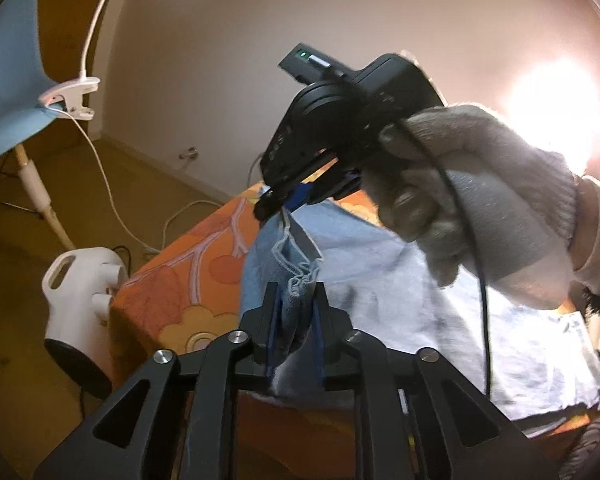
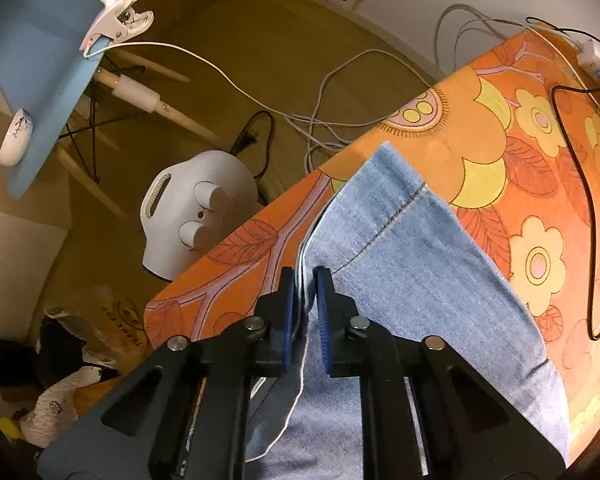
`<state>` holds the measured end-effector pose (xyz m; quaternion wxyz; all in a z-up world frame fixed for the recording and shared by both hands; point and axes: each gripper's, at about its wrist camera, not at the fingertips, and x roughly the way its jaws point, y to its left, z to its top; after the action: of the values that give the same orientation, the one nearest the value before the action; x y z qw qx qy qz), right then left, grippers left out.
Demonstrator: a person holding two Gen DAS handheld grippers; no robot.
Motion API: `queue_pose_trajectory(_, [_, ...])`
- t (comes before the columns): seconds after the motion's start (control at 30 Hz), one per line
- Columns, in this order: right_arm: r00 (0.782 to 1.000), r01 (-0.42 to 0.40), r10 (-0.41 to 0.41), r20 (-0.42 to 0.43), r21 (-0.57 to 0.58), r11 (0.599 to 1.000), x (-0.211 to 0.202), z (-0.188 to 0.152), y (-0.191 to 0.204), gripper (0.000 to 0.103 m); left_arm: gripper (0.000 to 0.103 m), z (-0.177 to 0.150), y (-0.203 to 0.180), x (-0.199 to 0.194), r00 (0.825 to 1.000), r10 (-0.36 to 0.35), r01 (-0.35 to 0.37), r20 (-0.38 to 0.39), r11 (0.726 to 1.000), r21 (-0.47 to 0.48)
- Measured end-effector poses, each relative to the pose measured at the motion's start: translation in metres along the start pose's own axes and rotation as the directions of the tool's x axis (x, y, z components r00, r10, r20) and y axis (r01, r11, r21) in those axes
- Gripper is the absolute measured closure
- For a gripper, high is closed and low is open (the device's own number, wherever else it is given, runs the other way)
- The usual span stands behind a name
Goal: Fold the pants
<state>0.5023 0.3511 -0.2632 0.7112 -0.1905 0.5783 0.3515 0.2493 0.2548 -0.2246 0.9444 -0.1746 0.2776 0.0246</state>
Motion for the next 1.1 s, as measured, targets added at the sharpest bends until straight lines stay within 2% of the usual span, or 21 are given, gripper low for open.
queue_pose_trajectory(0.03, [1.0,-0.002,0.002,0.002,0.002,1.0,0.0,0.0,0.0,0.093,0.072,-0.001,-0.001,0.002,1.0,0.015,-0.015,-0.004,1.0,0.007])
queue_pose_trajectory(0.07, [1.0,-0.003,0.003,0.006,0.003,1.0,-0.001,-0.001,0.0,0.093,0.07,-0.002,-0.002,0.003,0.999,0.031,-0.031,-0.009,0.999,0.013])
queue_pose_trajectory(0.2, [1.0,-0.013,0.013,0.018,0.012,1.0,-0.005,-0.001,-0.002,0.094,0.068,-0.007,0.002,0.013,0.997,0.071,-0.071,-0.029,0.997,0.004])
queue_pose_trajectory(0.37, [0.999,-0.027,0.026,0.03,0.027,0.999,-0.01,-0.002,-0.006,0.094,0.068,-0.003,0.01,0.018,0.998,0.069,-0.069,-0.004,0.997,-0.029])
queue_pose_trajectory(0.4, [0.999,-0.031,0.03,0.034,0.031,0.999,-0.01,-0.002,-0.006,0.094,0.078,-0.002,0.01,0.019,0.998,0.065,-0.065,0.001,0.998,-0.022])
queue_pose_trajectory(0.43, [0.999,-0.038,0.036,0.04,0.037,0.999,-0.012,-0.002,-0.007,0.094,0.097,0.0,0.011,0.02,0.999,0.052,-0.052,0.003,0.998,-0.028])
queue_pose_trajectory(0.53, [0.996,-0.054,0.051,0.072,0.044,0.998,-0.021,-0.003,-0.008,0.096,0.097,0.01,0.022,0.016,1.0,0.001,-0.001,0.002,0.996,-0.089])
queue_pose_trajectory(0.63, [0.988,-0.1,0.094,0.121,0.04,0.994,-0.048,0.0,-0.005,0.096,0.098,0.034,0.024,-0.007,0.998,-0.019,0.025,0.066,0.995,-0.093])
queue_pose_trajectory(0.8, [0.959,-0.162,0.153,0.24,0.016,0.987,-0.104,0.008,0.001,0.097,0.098,0.074,0.006,-0.034,0.988,-0.037,0.039,0.151,0.999,-0.011])
queue_pose_trajectory(1.1, [0.968,-0.166,0.152,0.201,0.052,0.985,-0.078,-0.008,-0.007,0.097,0.098,0.05,-0.005,-0.023,0.997,-0.048,0.047,0.065,0.999,0.025])
